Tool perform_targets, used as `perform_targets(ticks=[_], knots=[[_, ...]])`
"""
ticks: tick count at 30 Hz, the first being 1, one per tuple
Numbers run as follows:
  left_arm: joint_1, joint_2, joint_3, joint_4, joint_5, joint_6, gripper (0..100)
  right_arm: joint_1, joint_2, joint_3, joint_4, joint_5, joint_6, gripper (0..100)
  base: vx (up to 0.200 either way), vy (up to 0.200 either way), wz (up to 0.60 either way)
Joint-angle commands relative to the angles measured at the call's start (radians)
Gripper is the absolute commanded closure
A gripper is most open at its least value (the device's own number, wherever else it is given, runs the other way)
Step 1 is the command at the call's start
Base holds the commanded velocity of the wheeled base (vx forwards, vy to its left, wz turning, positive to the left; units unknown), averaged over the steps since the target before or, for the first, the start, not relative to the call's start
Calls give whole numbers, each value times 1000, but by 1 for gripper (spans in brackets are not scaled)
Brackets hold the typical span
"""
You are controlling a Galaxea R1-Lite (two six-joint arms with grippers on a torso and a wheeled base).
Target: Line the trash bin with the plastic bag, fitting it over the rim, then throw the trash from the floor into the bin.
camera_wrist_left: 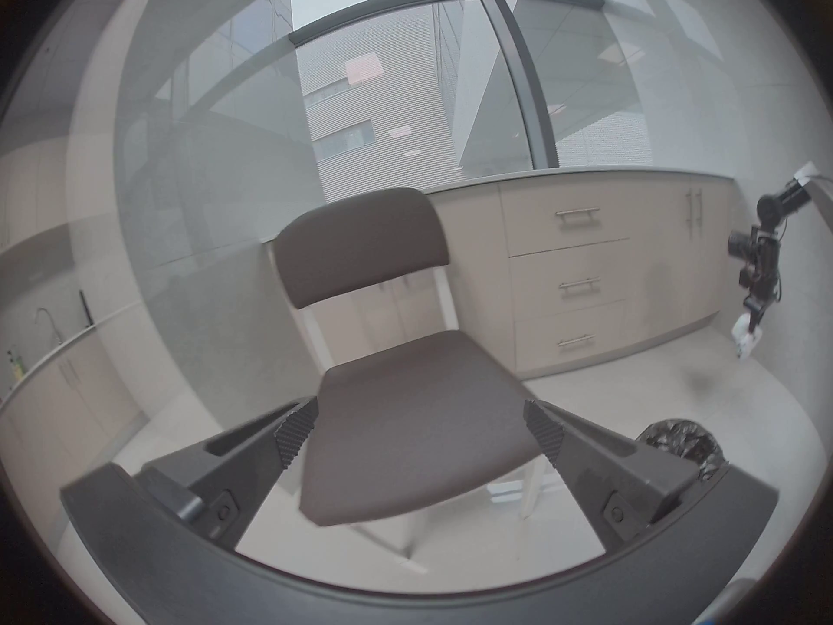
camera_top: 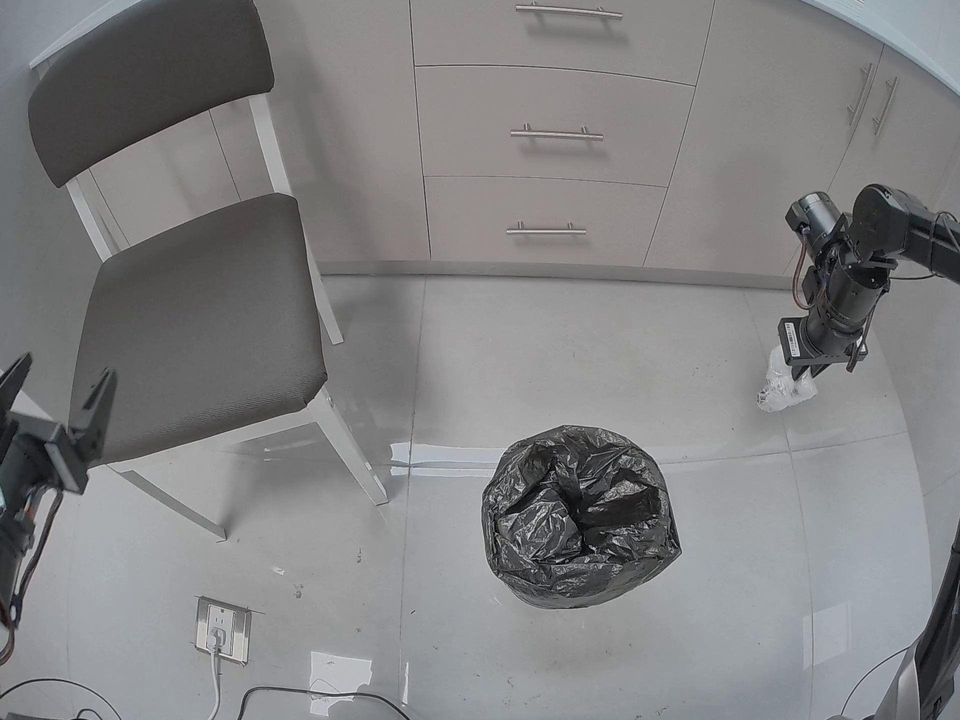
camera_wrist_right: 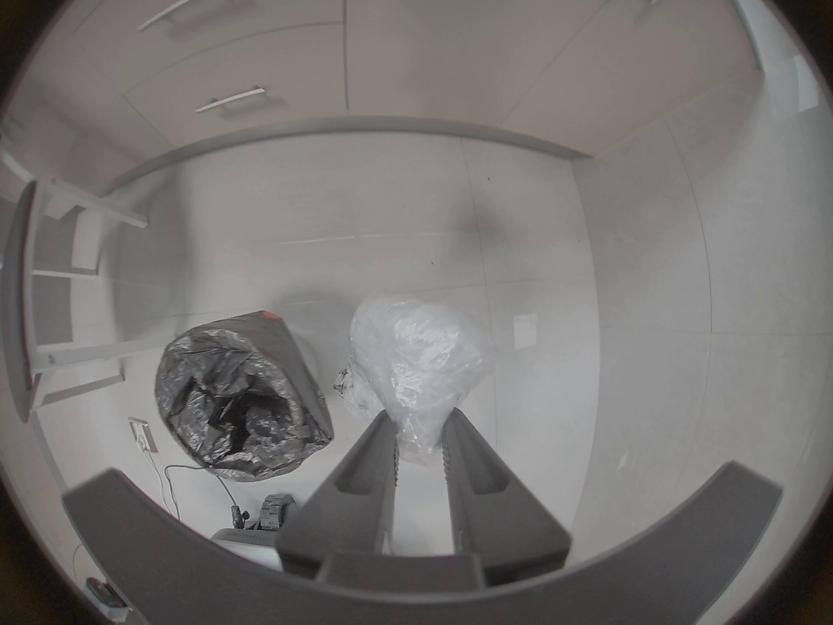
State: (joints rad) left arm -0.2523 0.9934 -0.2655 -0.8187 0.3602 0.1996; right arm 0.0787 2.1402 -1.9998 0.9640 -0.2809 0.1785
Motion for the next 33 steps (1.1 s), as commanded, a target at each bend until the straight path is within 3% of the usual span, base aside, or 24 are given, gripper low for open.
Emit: perform_targets(ticks=[1,4,7,9,14,15,19,31,33], knots=[[274,-888,78,727,14,57,0,200,-175,0,19,-27,-25,100,0,0,0],[262,-992,86,834,16,34,0,254,-171,0,19,-41,-27,100,0,0,0],[254,-993,126,825,14,12,0,302,-161,0,19,-73,-30,100,0,0,0],[254,-993,187,813,2,-14,0,354,-134,0,13,-132,-34,100,0,0,0],[252,-993,256,780,-76,-66,0,404,-86,0,1,-143,-30,100,0,0,0],[252,-993,258,776,-142,-140,0,427,-69,0,-11,-138,-28,100,0,0,0],[252,-993,258,782,-225,-218,0,480,-26,0,-100,-135,-40,100,0,0,0],[254,-993,256,785,-225,-275,0,561,147,0,-274,-118,-73,100,0,0,0],[254,-993,256,790,-188,-270,0,561,181,0,-275,-120,-90,100,0,0,0]])
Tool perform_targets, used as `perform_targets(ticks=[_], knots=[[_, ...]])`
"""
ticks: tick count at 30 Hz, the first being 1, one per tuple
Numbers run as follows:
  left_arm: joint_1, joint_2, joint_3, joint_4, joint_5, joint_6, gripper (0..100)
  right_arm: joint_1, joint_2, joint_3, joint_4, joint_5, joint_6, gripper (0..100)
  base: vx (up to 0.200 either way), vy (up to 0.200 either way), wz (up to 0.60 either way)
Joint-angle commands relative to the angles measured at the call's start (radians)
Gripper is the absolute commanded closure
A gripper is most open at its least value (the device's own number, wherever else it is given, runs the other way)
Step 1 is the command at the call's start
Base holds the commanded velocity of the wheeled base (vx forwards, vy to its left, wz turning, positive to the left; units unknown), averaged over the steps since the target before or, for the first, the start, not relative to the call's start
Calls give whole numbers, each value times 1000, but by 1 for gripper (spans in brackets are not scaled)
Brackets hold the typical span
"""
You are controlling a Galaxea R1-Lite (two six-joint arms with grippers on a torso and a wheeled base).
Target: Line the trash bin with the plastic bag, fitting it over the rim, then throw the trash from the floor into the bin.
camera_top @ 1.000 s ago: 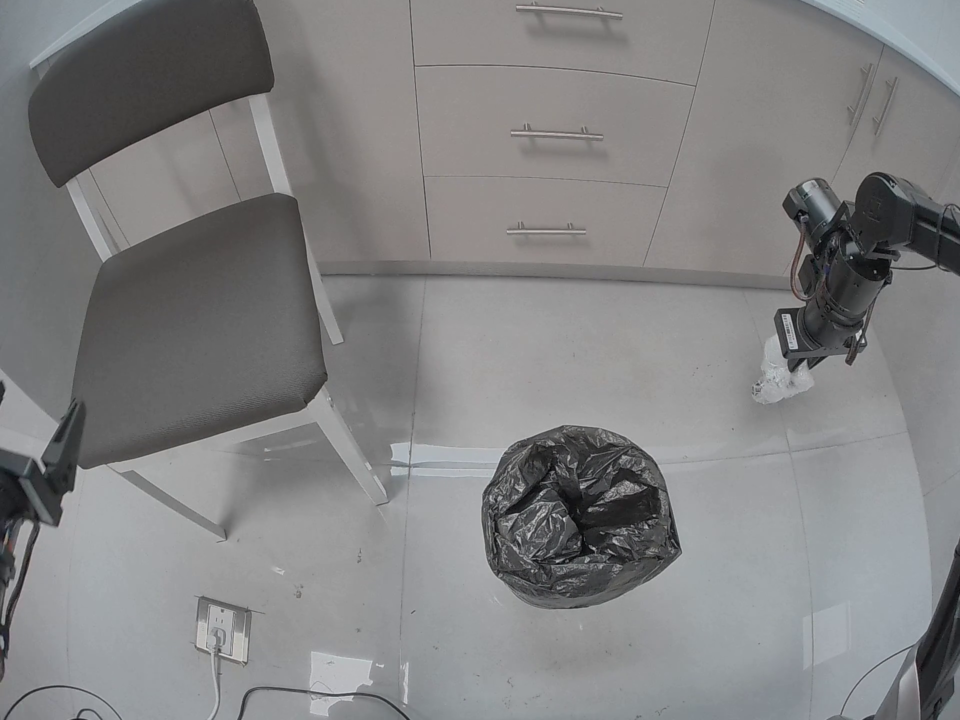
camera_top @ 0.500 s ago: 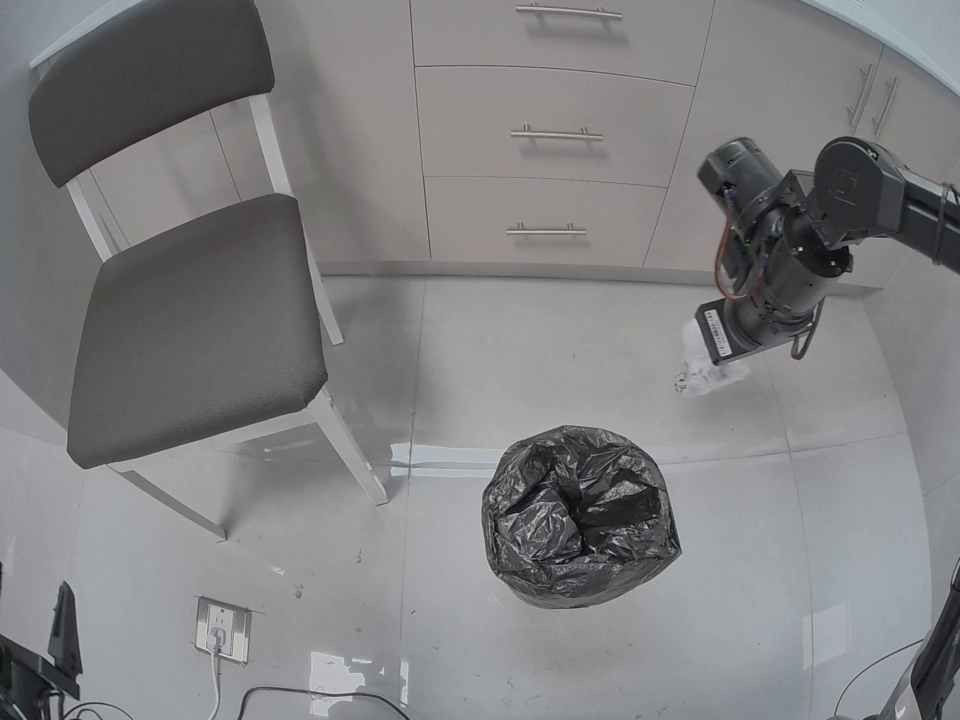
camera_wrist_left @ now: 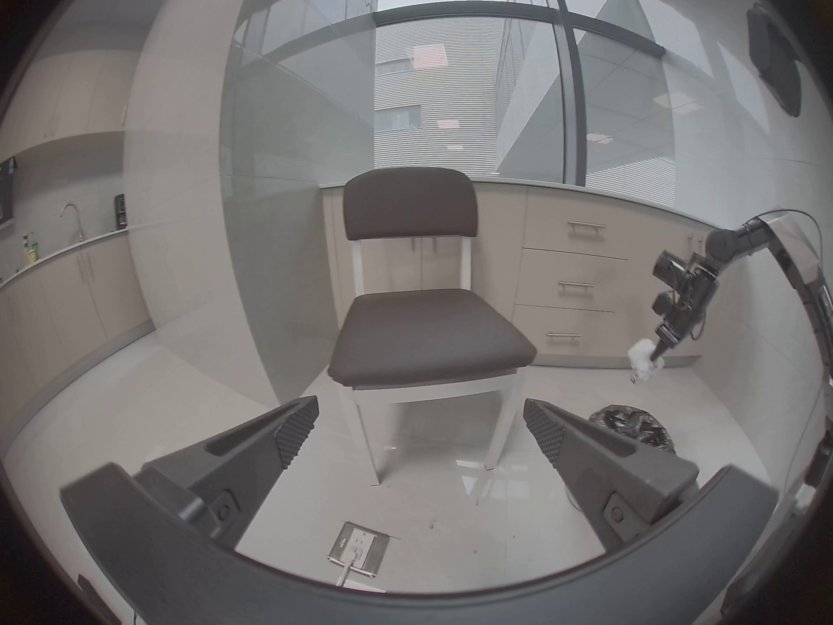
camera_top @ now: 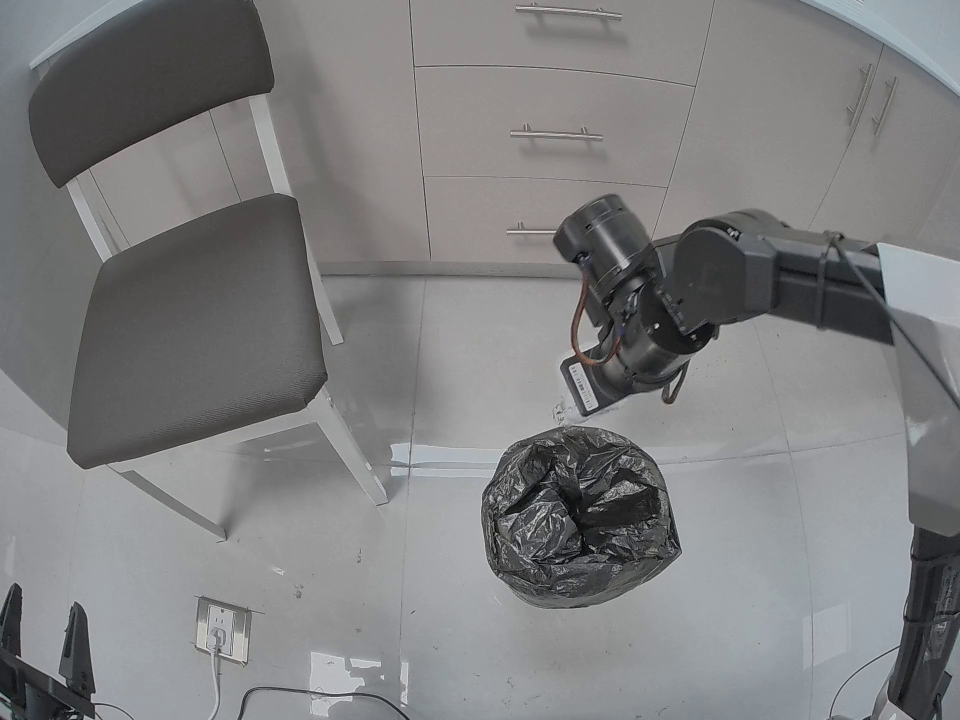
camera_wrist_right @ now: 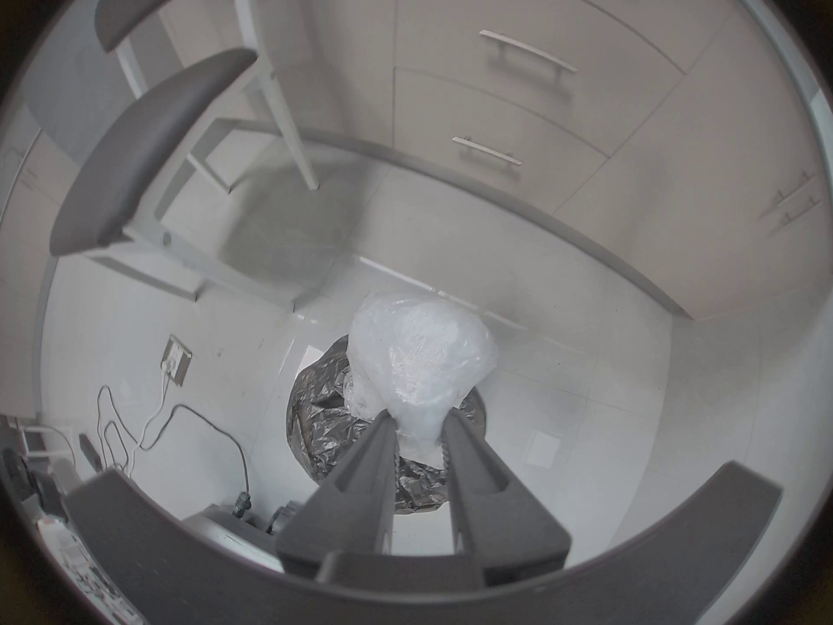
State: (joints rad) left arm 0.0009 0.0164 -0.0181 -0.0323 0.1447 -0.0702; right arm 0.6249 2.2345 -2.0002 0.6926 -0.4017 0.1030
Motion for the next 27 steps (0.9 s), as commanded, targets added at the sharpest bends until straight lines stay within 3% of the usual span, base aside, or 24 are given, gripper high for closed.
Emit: perform_targets(ticks=[1,13,27], knots=[[1,-16,6,9,35,0,0,13,94,0,-2,1,-14,100,0,0,0],[-1,-16,7,12,13,32,0,-21,215,0,47,3,-57,100,0,0,0],[-1,-16,10,5,4,79,0,-17,292,0,44,15,-51,100,0,0,0]])
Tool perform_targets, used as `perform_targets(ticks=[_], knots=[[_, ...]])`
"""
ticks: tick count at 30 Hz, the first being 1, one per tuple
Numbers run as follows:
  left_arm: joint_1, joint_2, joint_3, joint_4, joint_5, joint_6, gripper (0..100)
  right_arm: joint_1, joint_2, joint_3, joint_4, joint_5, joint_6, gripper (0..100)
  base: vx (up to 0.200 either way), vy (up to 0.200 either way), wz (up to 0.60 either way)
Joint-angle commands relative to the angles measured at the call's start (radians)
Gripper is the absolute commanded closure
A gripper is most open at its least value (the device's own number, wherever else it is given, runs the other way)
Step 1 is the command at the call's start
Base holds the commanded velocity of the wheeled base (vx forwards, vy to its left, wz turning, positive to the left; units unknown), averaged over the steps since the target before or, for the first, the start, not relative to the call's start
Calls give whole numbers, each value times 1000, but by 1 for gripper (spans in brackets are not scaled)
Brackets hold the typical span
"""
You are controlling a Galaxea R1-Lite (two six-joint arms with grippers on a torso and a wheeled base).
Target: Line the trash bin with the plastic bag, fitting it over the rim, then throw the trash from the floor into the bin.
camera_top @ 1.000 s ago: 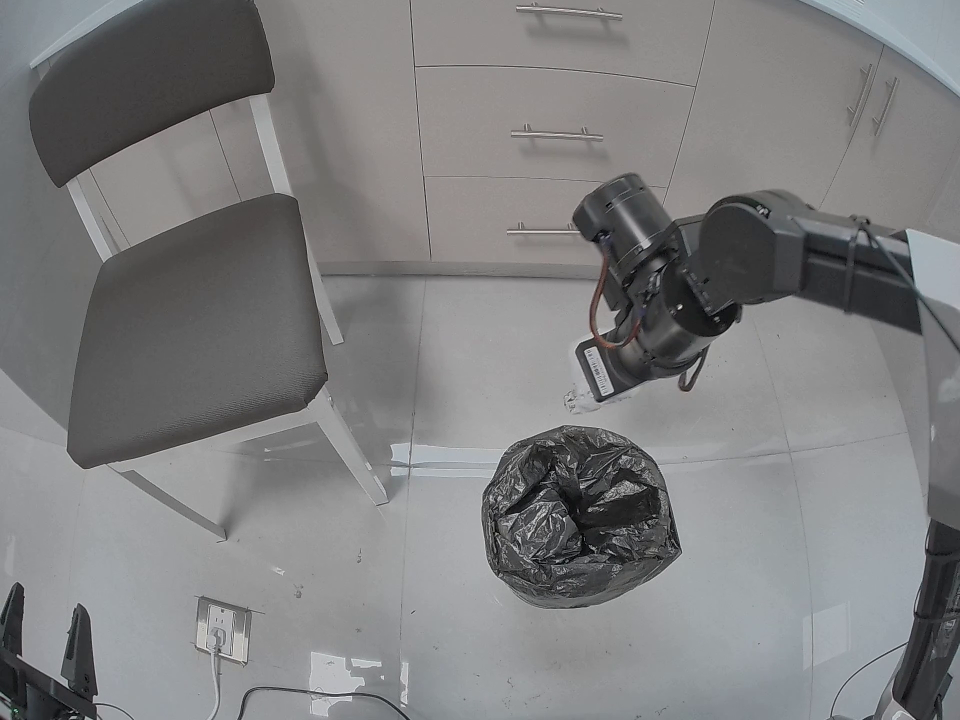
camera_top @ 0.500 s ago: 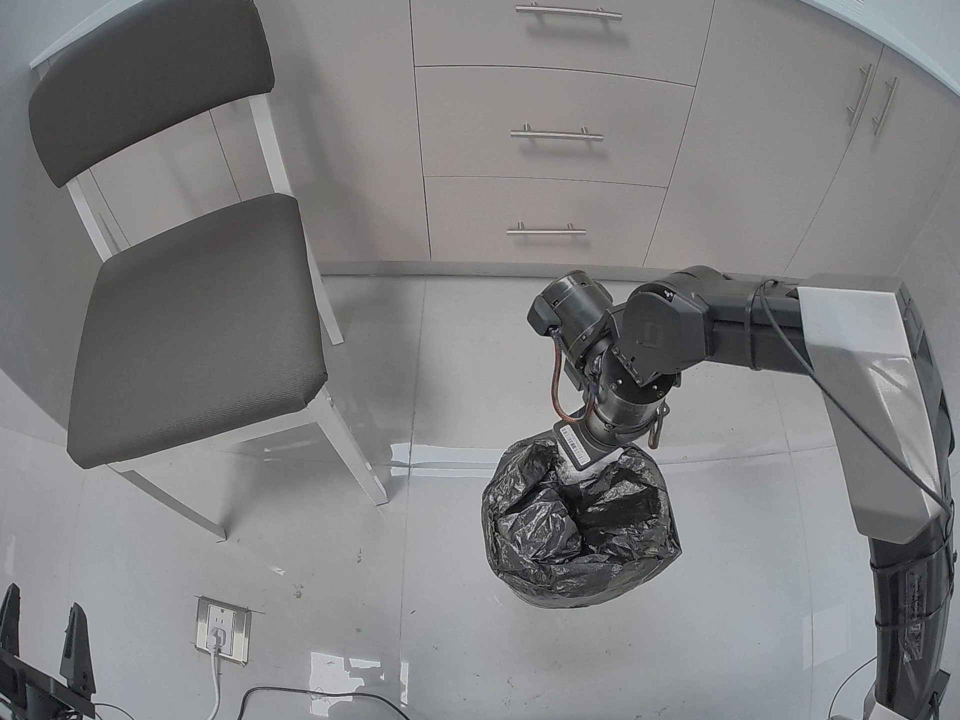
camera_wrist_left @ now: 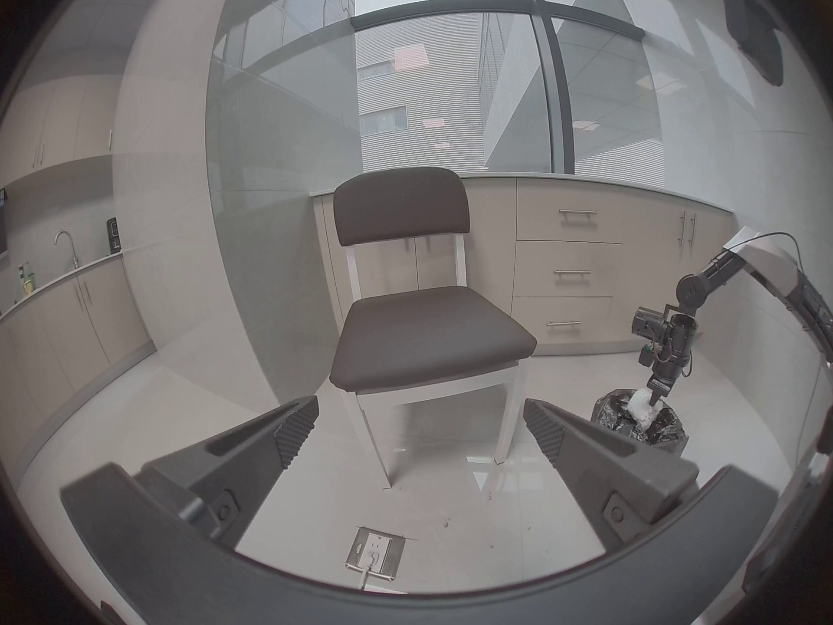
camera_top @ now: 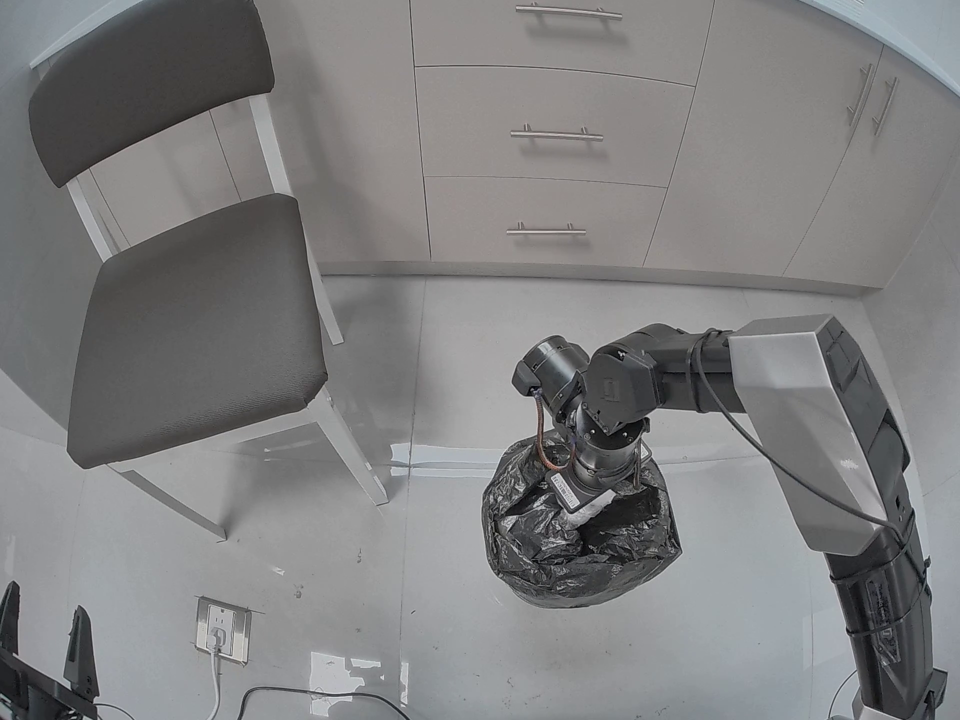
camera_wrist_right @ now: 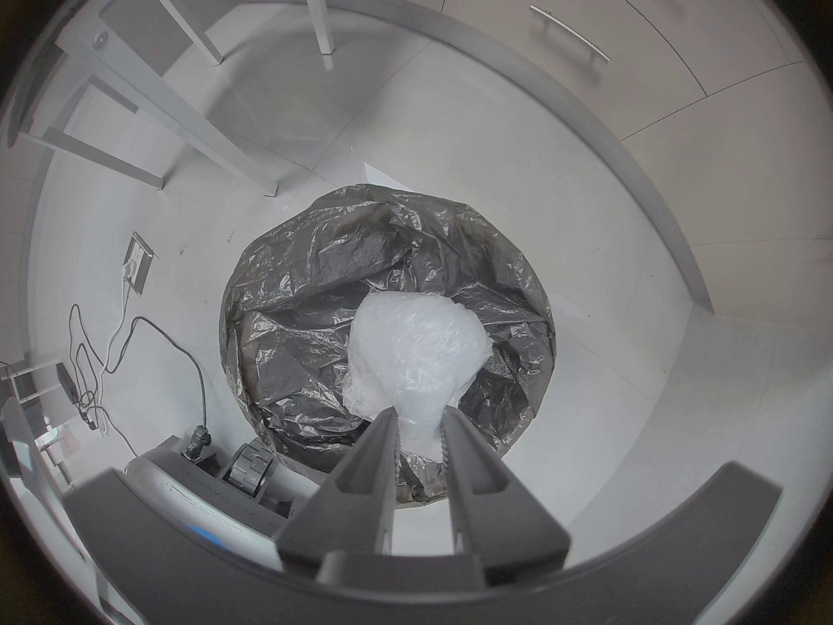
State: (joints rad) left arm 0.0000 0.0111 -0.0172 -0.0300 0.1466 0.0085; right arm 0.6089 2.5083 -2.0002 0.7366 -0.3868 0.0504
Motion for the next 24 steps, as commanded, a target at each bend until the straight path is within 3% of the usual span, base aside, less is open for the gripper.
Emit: perform_targets(ticks=[1,6,7,8,24], knots=[[0,-11,10,2,2,1,0,0,18,0,0,0,3,100,0,0,0],[0,-11,8,9,-64,-9,0,6,27,0,-2,0,0,100,0,0,0],[-2,-11,17,25,-148,-10,0,6,35,0,-3,-1,-1,100,0,0,0],[-2,-11,17,32,-185,-1,0,6,40,0,-3,-1,0,100,0,0,0],[0,-11,17,32,-156,-25,0,3,76,0,-79,-1,-18,100,0,0,0]])
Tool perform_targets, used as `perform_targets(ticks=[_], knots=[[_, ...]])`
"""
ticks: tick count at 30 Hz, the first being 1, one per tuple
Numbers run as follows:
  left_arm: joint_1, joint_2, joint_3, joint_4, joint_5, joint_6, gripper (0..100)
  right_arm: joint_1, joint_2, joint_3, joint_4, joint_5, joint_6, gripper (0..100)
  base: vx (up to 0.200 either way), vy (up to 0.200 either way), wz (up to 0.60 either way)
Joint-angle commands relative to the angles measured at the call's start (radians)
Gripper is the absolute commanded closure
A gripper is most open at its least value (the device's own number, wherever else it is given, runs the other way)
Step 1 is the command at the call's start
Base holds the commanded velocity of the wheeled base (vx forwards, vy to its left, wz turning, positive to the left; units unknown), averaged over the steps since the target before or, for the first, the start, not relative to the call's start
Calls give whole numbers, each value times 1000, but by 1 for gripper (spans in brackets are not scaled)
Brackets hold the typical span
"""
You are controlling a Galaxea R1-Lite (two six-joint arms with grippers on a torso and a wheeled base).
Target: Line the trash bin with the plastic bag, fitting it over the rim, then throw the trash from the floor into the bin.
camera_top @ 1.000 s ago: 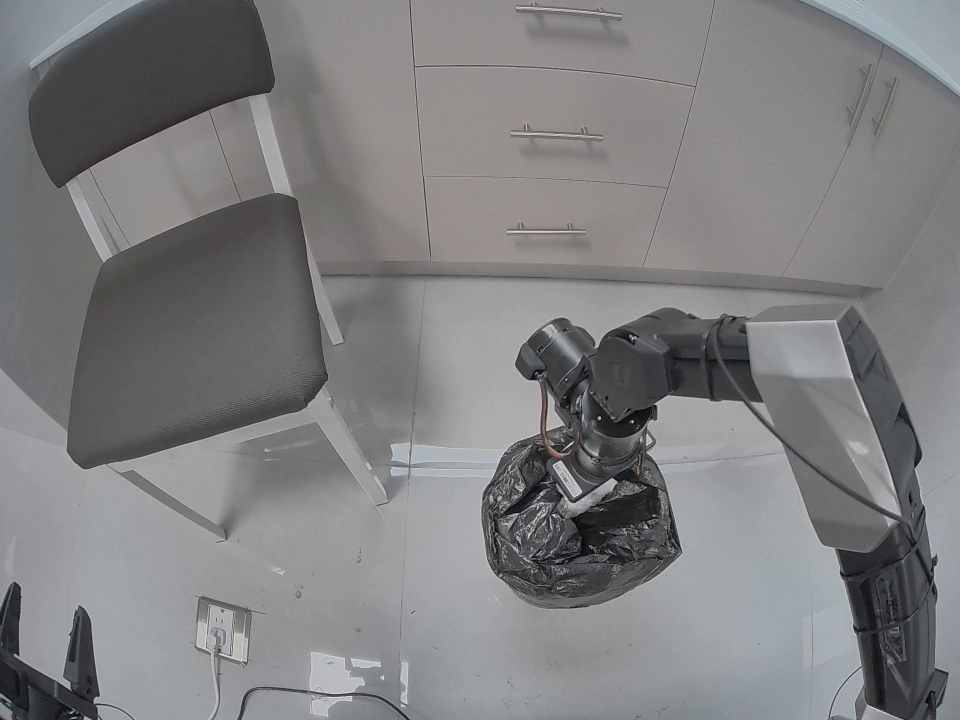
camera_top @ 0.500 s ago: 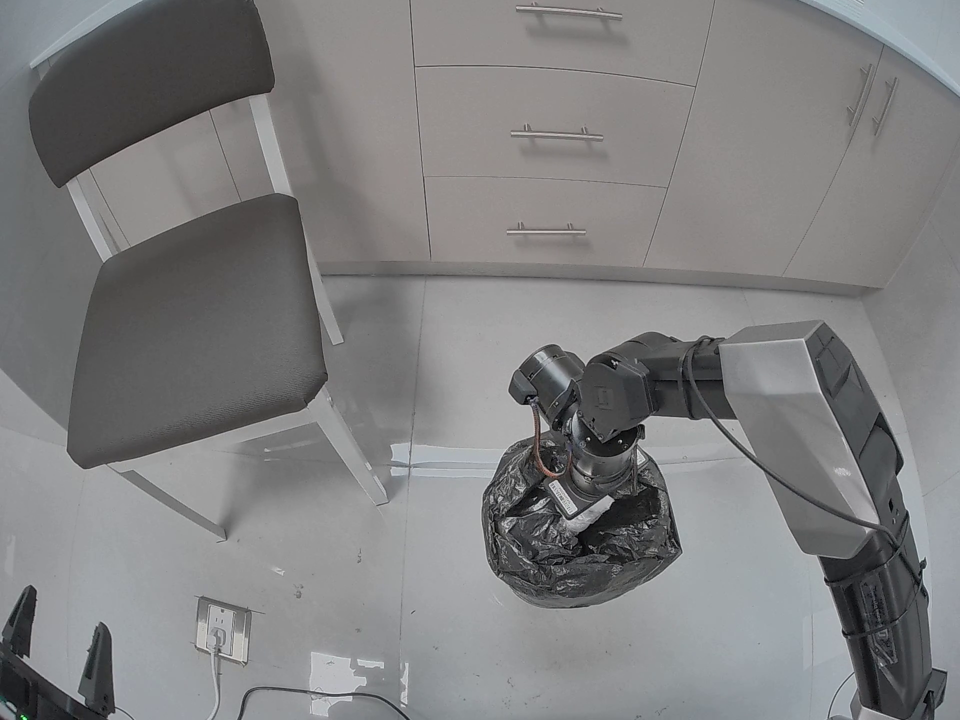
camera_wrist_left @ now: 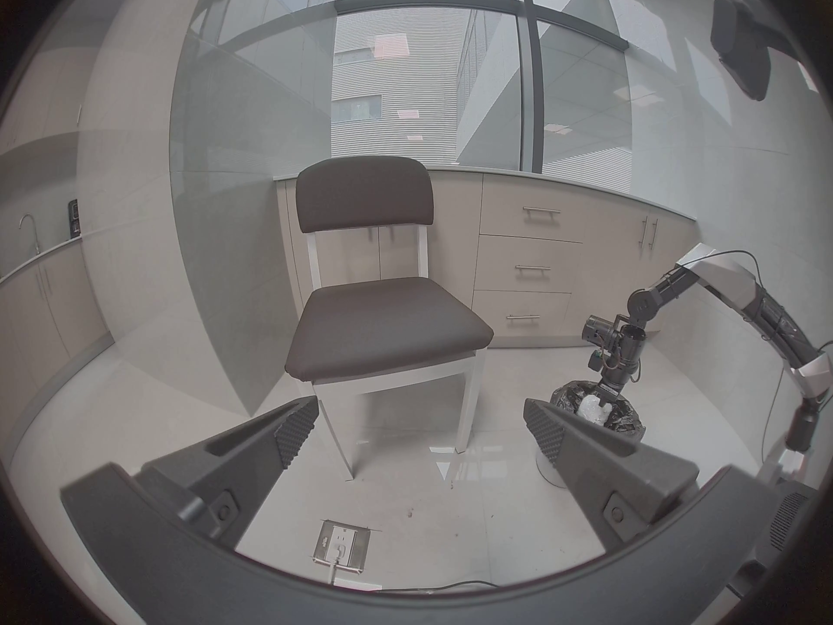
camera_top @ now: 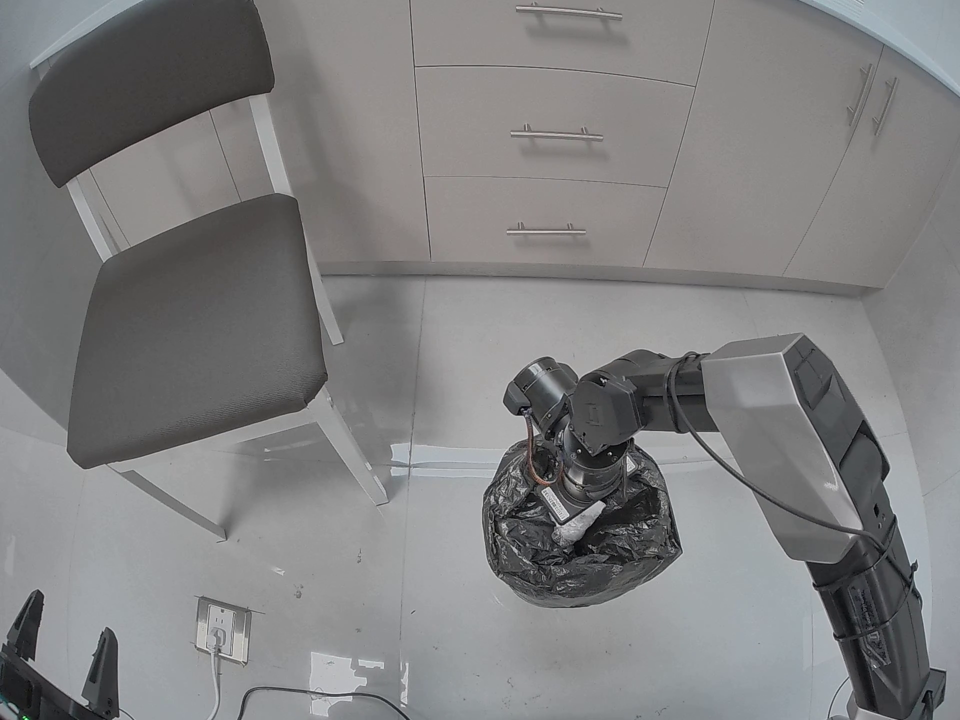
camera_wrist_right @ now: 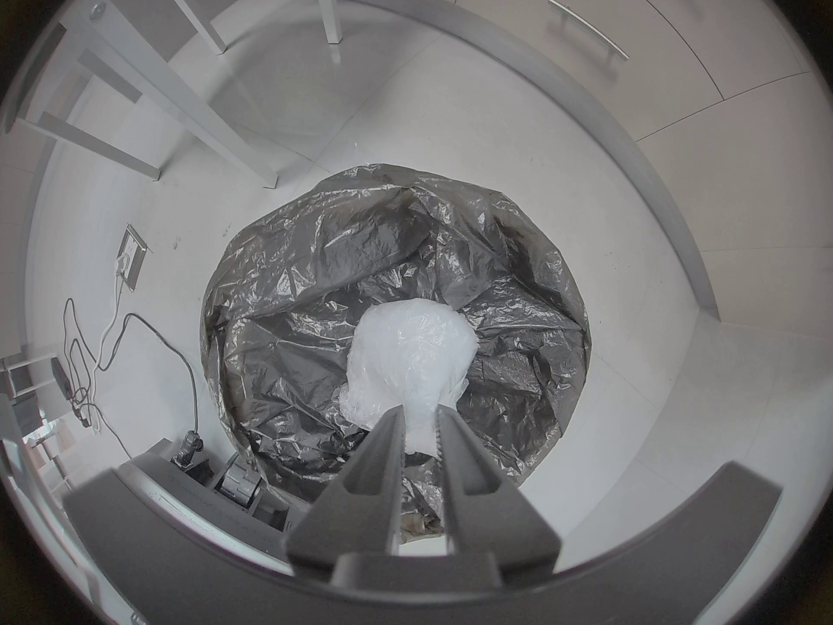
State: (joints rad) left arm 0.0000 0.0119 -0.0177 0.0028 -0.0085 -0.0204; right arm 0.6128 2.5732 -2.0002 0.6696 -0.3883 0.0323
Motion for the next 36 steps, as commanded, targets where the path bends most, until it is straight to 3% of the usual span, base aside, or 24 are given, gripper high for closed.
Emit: perform_targets(ticks=[1,30,36], knots=[[0,-12,18,-1,-1,10,0,-2,12,0,-18,0,-2,100,0,0,0],[0,-12,18,-1,-1,17,0,-8,-1,0,-22,-7,-2,100,0,0,0],[0,-12,18,-1,-1,17,0,-11,-45,0,-22,-11,-35,100,0,0,0]])
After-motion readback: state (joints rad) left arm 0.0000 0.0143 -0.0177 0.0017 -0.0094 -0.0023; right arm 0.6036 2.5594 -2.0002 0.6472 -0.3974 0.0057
